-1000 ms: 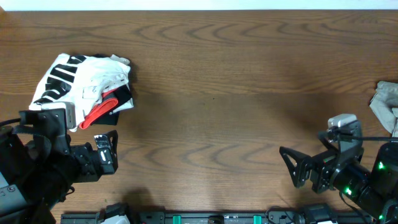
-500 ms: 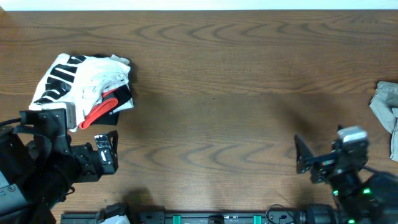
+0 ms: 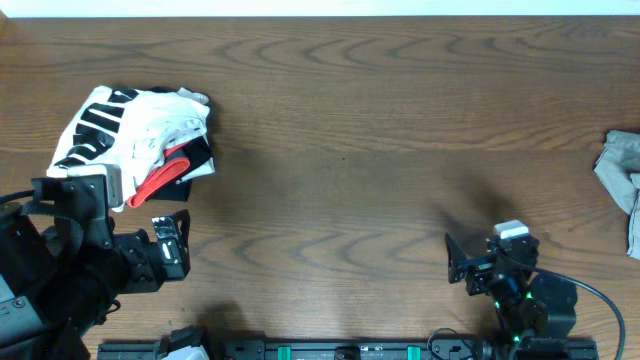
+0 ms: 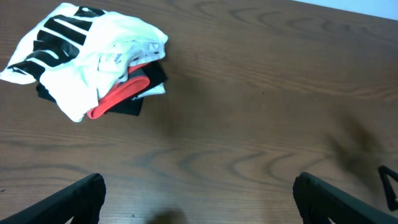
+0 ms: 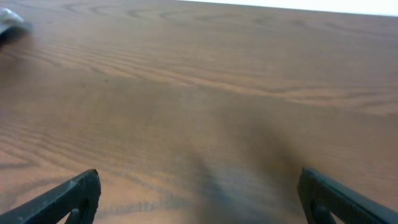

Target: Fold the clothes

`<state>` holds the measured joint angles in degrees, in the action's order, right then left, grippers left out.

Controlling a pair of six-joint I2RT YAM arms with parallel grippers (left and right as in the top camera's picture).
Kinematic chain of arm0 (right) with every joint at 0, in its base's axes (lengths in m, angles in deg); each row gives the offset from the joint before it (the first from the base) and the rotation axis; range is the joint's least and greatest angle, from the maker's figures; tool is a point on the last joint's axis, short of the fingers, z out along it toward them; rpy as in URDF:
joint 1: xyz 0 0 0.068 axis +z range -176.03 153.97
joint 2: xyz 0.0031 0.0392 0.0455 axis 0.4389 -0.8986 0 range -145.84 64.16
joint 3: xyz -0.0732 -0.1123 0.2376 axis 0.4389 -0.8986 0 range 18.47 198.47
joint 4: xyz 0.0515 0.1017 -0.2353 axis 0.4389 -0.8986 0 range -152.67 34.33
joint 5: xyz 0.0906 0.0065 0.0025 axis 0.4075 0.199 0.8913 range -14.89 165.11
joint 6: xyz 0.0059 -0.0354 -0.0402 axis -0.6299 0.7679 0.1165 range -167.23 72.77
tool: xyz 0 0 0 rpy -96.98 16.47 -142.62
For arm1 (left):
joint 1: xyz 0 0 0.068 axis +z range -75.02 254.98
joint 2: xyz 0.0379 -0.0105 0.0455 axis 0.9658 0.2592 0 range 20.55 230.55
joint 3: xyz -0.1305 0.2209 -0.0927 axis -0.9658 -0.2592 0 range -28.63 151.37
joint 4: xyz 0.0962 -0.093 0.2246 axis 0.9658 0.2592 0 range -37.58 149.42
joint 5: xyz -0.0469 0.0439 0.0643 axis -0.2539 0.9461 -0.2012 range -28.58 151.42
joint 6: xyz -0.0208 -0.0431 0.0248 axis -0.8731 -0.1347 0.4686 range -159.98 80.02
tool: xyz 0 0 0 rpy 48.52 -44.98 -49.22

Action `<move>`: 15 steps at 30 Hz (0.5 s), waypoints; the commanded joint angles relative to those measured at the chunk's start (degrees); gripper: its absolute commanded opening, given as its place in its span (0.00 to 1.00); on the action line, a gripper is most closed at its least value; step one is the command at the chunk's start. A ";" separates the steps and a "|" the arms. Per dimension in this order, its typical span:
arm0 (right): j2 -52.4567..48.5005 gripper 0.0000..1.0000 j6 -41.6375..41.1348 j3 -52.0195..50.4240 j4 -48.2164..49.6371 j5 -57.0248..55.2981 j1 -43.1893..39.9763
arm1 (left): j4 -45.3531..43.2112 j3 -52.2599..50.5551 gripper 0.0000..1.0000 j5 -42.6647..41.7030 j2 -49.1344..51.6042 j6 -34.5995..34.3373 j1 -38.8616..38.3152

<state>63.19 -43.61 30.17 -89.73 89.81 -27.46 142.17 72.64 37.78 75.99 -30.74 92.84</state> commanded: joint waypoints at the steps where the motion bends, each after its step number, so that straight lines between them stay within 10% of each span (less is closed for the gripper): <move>1: 0.66 0.99 0.72 -3.37 3.30 2.91 -0.44 | 0.00 -0.07 0.98 -0.35 0.02 0.13 -0.17; 15: 0.26 0.99 0.74 -3.48 4.31 2.40 -0.44 | 0.00 -0.07 0.98 -0.33 0.02 0.13 -0.17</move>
<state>63.17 -43.61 26.96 -85.58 91.64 -27.46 142.17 72.64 37.78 76.02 -30.74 92.84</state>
